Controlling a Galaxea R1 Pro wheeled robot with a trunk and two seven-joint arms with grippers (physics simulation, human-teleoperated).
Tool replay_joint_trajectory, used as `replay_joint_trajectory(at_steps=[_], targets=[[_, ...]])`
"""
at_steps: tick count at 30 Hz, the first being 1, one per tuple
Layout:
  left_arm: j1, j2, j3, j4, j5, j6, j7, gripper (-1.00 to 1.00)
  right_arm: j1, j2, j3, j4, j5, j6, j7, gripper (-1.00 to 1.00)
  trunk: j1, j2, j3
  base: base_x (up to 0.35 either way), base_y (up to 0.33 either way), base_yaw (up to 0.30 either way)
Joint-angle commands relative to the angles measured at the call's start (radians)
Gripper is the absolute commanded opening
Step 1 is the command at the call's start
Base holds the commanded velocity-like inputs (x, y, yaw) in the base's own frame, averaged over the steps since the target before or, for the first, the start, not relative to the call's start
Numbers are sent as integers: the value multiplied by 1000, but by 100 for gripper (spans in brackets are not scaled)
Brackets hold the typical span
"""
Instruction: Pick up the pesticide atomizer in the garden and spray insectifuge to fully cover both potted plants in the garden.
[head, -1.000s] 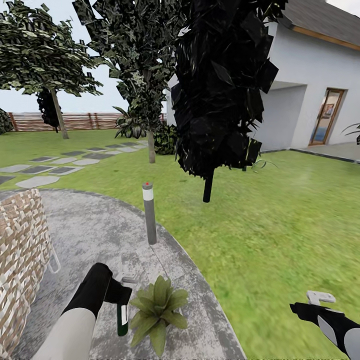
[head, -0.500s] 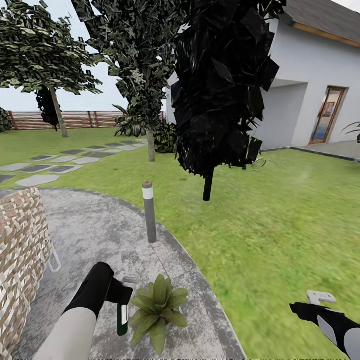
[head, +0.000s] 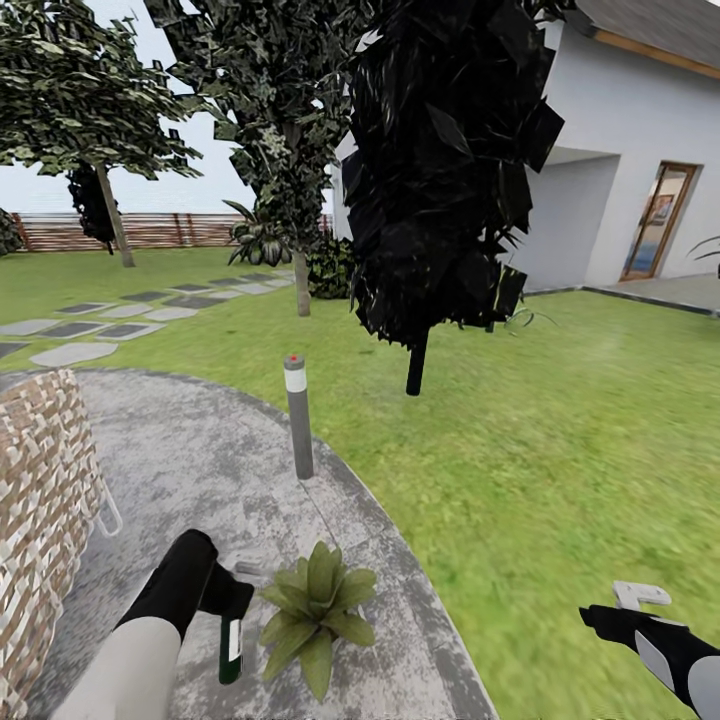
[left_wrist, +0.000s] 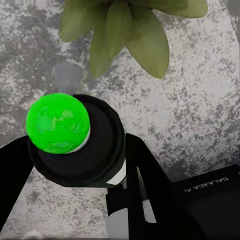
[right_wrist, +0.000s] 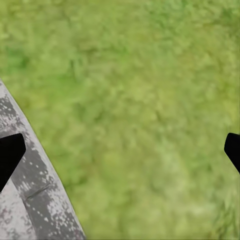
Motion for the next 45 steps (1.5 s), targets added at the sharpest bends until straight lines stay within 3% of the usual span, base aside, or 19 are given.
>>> replay_joint_trajectory(at_steps=[1, 6, 8, 10, 24, 37, 45], targets=[[0, 4, 6, -1, -8, 3, -10, -100, 0, 0, -7, -1, -1, 4, 4, 100, 0, -1, -3, 0, 0, 0], [0, 31, 6, 9, -8, 4, -11, -100, 0, 0, -7, -1, -1, 3, 3, 100, 0, -1, -11, 0, 0, 0], [0, 34, 5, 51, -8, 4, -12, -100, 0, 0, -7, -1, -1, 4, 3, 100, 0, -1, -14, 0, 0, 0], [0, 35, 5, 92, -9, 3, -13, -100, 0, 0, -7, -1, -1, 4, 3, 100, 0, -1, -17, 0, 0, 0], [0, 37, 4, 133, -10, 3, -13, -100, 0, 0, -7, -1, -1, 4, 3, 100, 0, -1, -37, 58, 39, 0], [0, 37, 4, 138, -10, 3, -14, -100, 0, 0, -7, -1, -1, 4, 4, 100, 0, -1, -51, 26, 11, 0], [0, 36, 3, 138, -10, 3, -14, -100, 0, 0, -7, -1, -1, 4, 3, 100, 0, -1, -63, 271, 0, 0]])
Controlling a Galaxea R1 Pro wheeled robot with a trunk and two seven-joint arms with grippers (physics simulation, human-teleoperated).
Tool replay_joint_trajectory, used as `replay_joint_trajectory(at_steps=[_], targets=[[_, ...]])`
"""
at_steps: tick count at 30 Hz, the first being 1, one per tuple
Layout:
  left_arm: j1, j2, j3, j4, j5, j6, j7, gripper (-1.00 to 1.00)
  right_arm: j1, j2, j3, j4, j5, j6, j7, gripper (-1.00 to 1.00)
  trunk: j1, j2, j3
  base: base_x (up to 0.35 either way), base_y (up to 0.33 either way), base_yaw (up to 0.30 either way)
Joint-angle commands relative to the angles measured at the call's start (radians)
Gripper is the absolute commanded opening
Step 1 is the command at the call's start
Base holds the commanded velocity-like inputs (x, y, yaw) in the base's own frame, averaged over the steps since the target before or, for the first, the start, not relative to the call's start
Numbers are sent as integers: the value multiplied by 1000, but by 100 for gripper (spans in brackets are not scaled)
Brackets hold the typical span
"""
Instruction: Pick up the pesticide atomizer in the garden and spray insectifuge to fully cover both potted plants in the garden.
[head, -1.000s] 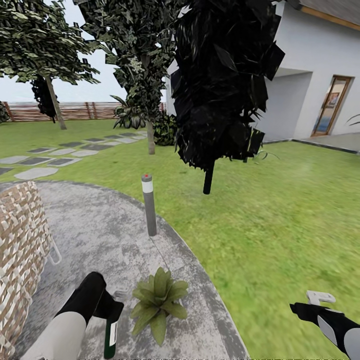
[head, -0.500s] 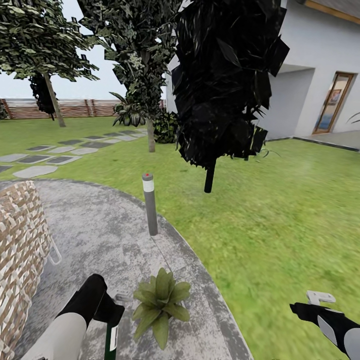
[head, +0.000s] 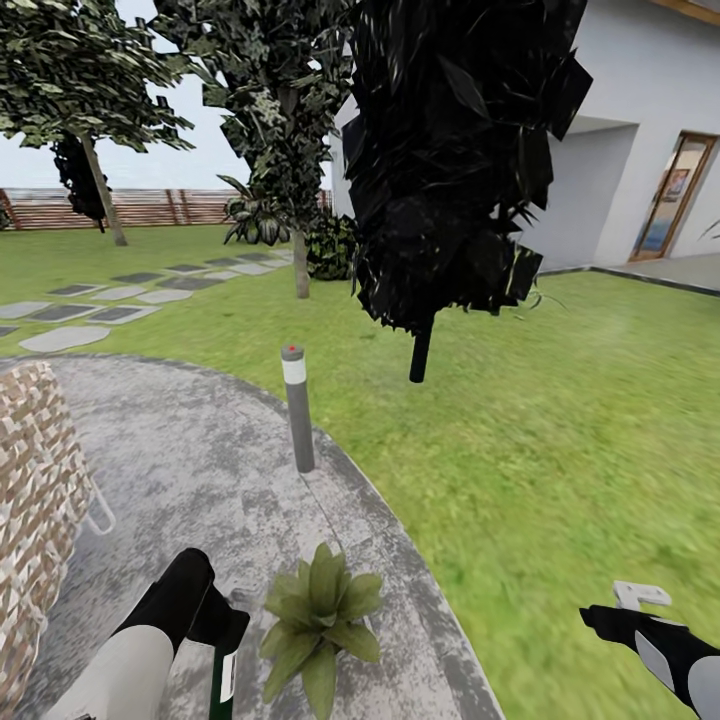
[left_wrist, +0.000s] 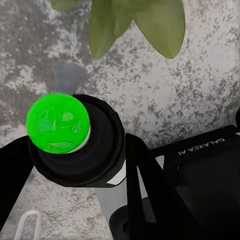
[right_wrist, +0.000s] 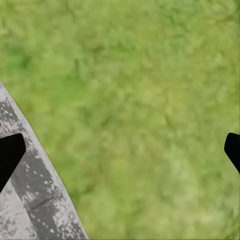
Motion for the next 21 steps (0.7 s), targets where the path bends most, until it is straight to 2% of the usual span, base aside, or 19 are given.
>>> replay_joint_trajectory(at_steps=[1, 8, 14, 21], targets=[[-1, -2, 8, -2, -10, 3, -8, -100, 0, 0, -8, -1, -1, 4, 5, 100, 0, 0, -2, 99, 0, 0], [-1, -2, 9, -2, -10, 3, -9, -100, 0, 0, -8, -1, -1, 4, 4, 100, 0, 0, -4, 36, 0, 0], [-1, -2, 6, -2, -10, 3, -9, -100, 0, 0, -8, -1, -1, 4, 6, 100, 0, 0, -11, 207, 30, 0], [-1, 0, -63, 4, -10, 4, -9, -100, 0, 0, -8, -1, -1, 4, 5, 100, 0, 0, -20, 39, 11, 0]])
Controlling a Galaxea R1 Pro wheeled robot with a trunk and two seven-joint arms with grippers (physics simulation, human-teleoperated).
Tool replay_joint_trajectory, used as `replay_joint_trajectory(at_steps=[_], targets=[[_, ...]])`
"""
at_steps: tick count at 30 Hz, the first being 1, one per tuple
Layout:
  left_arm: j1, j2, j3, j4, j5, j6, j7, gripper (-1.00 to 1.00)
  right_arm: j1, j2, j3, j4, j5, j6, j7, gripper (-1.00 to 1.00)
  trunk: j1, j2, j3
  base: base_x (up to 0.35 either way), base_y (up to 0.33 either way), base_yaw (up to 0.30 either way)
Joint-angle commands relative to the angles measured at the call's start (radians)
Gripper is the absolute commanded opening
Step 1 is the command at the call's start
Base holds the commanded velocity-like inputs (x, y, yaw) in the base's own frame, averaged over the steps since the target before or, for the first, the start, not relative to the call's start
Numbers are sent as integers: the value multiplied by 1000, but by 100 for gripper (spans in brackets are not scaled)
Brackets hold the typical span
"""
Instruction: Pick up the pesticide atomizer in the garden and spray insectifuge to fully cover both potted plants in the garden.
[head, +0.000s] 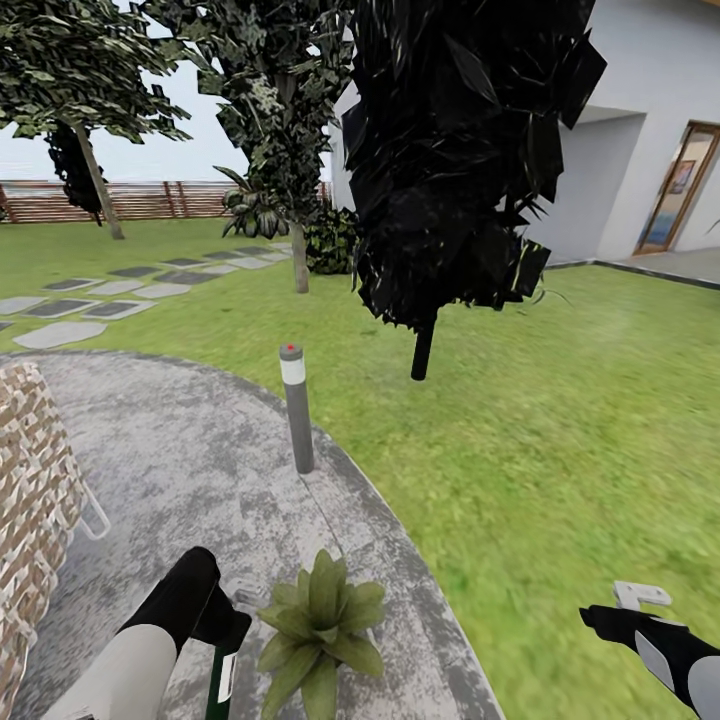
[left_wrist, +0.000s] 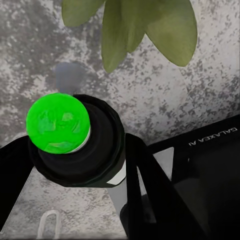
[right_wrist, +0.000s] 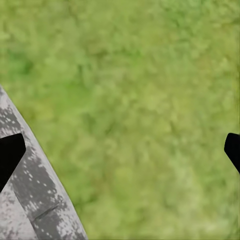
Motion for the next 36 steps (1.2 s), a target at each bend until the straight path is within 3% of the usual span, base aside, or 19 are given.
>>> replay_joint_trajectory(at_steps=[1, 23, 26, 36], targets=[[-1, -2, 6, -2, -11, 3, -9, -100, 0, 0, -8, -1, -1, 4, 4, 100, 0, 0, -1, 2, 1, 0], [-1, -2, 2, -1, -11, 5, -9, -100, 0, 0, -8, -1, -1, 4, 5, 100, 0, 0, -27, 0, 0, 0], [-1, -2, 2, -1, -11, 5, -9, -100, 0, 0, -8, -1, -1, 4, 5, 100, 11, -21, -41, 0, 0, 0], [-1, -2, 2, -1, -11, 5, -9, -100, 0, 0, -8, -1, -1, 4, 4, 100, 11, -21, -57, 0, 0, 0]])
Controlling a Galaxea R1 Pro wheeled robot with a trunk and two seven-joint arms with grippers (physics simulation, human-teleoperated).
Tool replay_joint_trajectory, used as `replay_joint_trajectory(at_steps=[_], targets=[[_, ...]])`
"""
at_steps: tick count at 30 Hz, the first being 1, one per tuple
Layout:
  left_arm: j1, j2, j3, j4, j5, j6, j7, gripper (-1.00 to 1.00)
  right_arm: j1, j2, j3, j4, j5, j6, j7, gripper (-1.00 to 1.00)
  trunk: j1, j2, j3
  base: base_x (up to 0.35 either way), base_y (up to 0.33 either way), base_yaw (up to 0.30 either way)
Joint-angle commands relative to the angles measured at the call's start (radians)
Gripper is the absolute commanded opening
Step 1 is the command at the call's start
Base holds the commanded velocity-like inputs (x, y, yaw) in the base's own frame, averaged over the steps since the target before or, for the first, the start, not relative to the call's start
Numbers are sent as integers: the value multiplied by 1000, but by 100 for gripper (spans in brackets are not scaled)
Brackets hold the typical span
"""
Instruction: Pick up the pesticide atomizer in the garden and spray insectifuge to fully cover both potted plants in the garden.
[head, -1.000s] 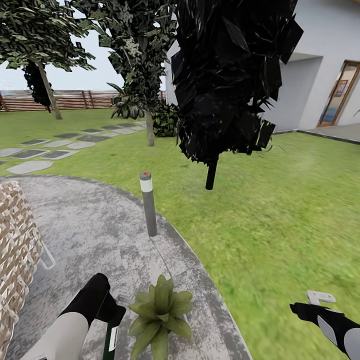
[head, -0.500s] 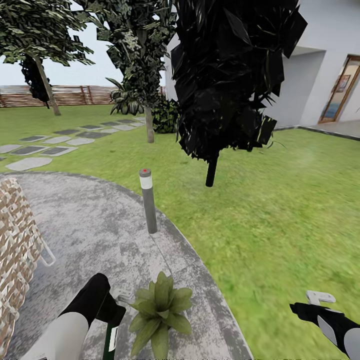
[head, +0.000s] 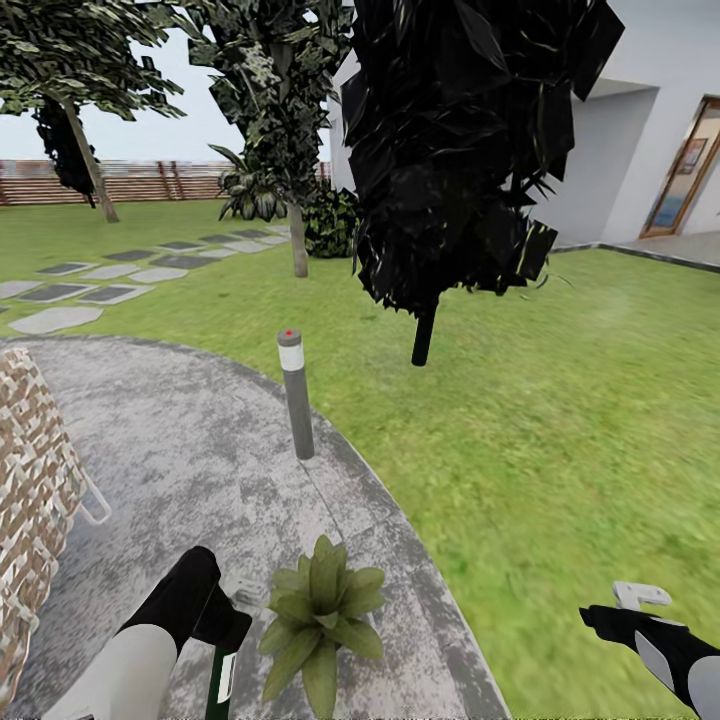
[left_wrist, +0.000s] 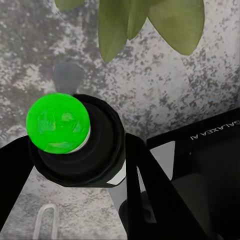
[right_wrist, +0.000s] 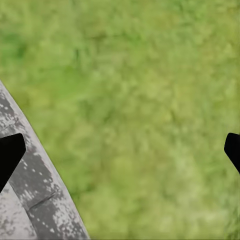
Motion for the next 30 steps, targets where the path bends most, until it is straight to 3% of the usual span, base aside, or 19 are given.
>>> replay_joint_trajectory(at_steps=[1, 21, 30], targets=[[-1, -2, 8, -2, -11, 3, -9, -100, 0, 0, -8, -1, -1, 4, 5, 100, 0, 0, -3, 0, 0, 0], [-2, -3, 7, -2, -10, 9, -12, -100, 0, 0, -8, -1, -1, 4, 4, 100, 0, 0, -34, 16, 10, 0], [-2, -3, 8, -3, -10, 9, -11, -100, 0, 0, -8, -1, -1, 4, 4, 100, 0, 0, -36, 66, 51, 0]])
